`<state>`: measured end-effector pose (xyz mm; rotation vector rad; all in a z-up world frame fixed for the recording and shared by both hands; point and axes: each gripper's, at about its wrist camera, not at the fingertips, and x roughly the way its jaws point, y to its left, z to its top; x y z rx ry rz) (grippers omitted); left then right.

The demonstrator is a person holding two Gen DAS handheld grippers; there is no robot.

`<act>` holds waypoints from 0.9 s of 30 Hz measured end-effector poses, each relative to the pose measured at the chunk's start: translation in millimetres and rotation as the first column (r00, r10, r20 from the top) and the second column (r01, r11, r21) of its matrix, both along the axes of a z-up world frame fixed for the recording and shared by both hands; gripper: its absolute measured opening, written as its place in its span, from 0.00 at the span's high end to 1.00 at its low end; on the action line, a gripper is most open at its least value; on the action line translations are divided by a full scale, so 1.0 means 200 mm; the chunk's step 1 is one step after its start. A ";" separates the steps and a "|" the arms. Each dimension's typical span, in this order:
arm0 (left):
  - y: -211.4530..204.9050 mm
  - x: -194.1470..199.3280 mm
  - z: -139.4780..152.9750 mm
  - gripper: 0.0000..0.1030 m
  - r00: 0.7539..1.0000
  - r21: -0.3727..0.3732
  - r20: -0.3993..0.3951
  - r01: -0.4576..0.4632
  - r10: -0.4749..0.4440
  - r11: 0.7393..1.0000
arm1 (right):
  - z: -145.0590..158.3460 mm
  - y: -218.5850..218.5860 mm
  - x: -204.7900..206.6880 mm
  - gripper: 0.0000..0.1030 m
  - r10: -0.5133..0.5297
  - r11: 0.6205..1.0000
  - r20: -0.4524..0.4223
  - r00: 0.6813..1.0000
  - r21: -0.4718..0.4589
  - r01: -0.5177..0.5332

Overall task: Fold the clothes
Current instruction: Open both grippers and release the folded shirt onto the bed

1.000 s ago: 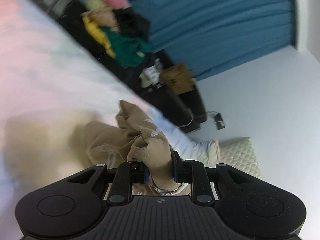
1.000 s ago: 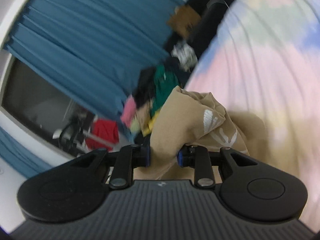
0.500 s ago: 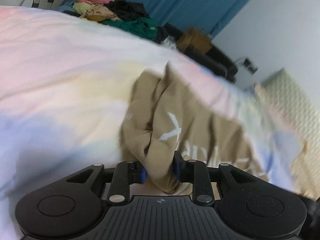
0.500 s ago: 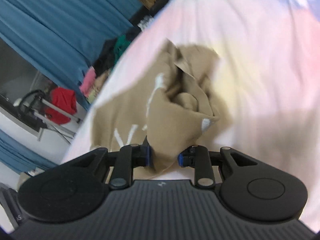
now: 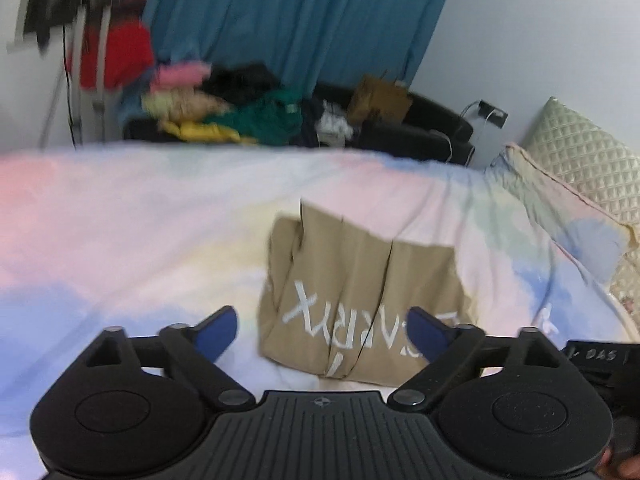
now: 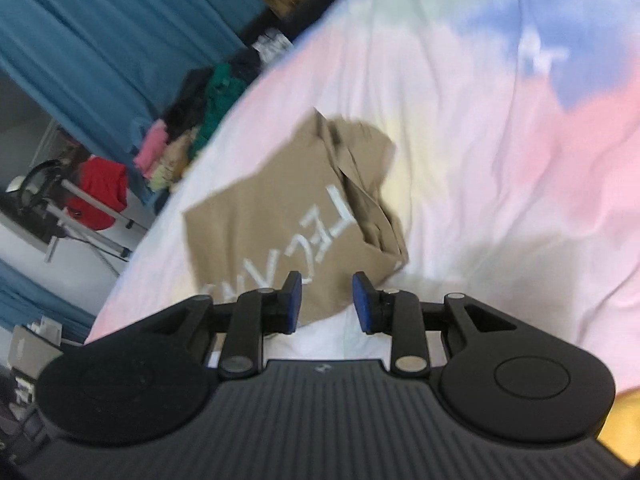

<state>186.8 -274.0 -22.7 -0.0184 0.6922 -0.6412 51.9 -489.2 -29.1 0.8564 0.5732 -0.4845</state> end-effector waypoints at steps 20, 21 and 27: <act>0.59 -0.89 0.67 0.00 0.945 -0.027 0.323 -0.052 0.058 0.998 | 0.63 0.61 -0.55 0.08 0.238 0.861 0.154 0.959 -0.490 -0.135; 0.61 -0.92 0.66 0.00 0.938 -0.023 0.341 -0.059 0.064 0.998 | 0.62 0.63 -0.56 0.08 0.243 0.858 0.159 0.957 -0.496 -0.135; 0.68 -1.04 0.58 0.00 0.912 -0.031 0.399 -0.087 0.092 0.996 | 0.55 0.76 -0.62 0.08 0.268 0.834 0.183 0.946 -0.535 -0.133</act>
